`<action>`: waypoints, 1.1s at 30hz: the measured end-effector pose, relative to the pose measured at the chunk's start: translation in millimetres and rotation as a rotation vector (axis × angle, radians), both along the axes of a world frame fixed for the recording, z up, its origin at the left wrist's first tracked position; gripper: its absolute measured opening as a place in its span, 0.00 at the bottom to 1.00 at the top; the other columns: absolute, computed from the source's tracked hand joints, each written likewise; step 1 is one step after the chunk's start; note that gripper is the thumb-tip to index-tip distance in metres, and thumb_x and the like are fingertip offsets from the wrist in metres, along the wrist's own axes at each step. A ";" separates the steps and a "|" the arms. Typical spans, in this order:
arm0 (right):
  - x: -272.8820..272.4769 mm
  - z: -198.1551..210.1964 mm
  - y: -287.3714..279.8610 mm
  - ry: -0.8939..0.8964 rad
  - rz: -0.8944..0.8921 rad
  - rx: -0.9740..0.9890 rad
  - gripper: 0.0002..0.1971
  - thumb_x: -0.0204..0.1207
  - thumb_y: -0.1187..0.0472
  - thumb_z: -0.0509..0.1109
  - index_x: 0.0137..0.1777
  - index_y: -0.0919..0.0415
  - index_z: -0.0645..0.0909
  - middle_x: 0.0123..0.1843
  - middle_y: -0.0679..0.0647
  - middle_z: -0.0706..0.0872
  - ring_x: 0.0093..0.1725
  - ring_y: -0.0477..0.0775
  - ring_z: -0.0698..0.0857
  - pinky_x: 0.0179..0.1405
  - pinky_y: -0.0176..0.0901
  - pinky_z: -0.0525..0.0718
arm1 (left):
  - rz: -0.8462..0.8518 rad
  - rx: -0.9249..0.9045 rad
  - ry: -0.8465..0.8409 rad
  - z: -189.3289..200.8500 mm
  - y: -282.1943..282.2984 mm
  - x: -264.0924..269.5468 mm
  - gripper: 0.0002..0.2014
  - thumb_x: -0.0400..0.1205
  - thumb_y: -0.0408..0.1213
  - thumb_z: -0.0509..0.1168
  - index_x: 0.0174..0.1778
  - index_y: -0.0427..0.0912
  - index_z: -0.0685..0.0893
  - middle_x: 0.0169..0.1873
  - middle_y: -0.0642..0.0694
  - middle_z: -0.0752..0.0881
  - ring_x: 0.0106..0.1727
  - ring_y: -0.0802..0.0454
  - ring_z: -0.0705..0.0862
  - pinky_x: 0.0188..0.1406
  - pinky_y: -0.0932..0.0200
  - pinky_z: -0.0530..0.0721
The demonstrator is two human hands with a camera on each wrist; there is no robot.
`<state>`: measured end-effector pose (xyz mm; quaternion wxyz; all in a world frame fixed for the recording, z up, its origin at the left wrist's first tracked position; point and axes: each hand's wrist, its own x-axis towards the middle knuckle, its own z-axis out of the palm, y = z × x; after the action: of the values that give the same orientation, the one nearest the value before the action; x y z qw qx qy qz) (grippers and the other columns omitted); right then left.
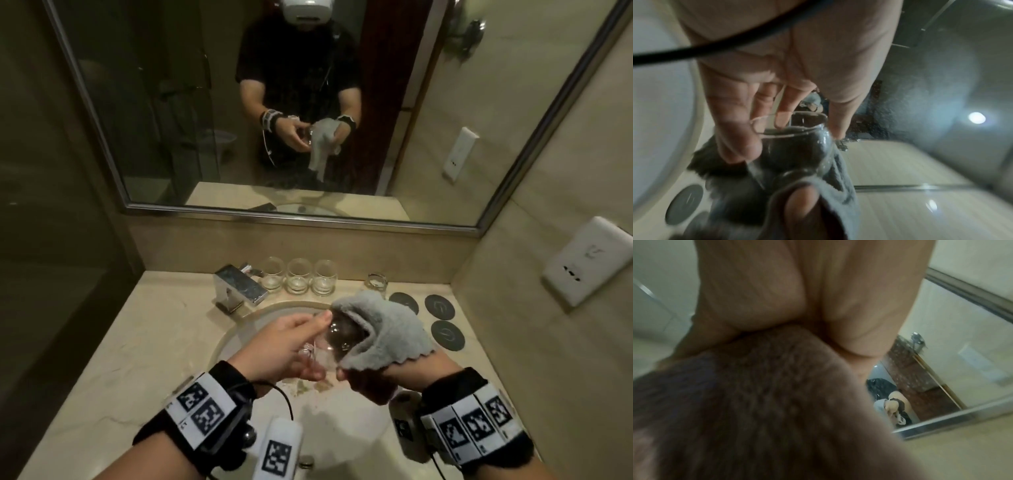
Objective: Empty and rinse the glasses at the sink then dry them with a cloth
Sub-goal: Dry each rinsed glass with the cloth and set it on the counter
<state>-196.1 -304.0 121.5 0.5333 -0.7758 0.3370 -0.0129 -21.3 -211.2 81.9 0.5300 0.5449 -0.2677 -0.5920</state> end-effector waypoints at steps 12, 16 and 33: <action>10.2 -46.1 9.5 -0.037 0.090 0.235 0.14 0.64 0.61 0.82 0.50 0.58 0.87 0.45 0.56 0.93 0.44 0.56 0.90 0.53 0.51 0.86 | -0.372 -0.397 -1.209 -2.4 9.0 21.5 0.29 0.76 0.61 0.68 0.73 0.56 0.76 0.65 0.62 0.80 0.58 0.74 0.75 0.58 0.78 0.68; 2.5 -67.1 4.9 -0.322 -0.120 0.551 0.28 0.49 0.57 0.86 0.51 0.65 0.87 0.48 0.59 0.92 0.47 0.55 0.90 0.50 0.45 0.86 | -0.312 -0.421 -0.945 -10.0 11.0 28.0 0.29 0.72 0.62 0.72 0.69 0.62 0.76 0.60 0.67 0.79 0.46 0.62 0.83 0.50 0.64 0.84; -3.1 -67.0 -40.7 -0.393 -0.342 -0.293 0.18 0.73 0.44 0.75 0.58 0.53 0.86 0.58 0.45 0.88 0.61 0.47 0.85 0.65 0.45 0.82 | 0.129 -0.071 0.143 -16.1 -30.3 -25.9 0.25 0.70 0.44 0.76 0.59 0.34 0.81 0.47 0.39 0.86 0.29 0.50 0.85 0.32 0.52 0.89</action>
<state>-199.2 -344.7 54.5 0.4608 -0.7592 0.3476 -0.3008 -47.2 -241.5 65.8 0.6036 0.4982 -0.2145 -0.5843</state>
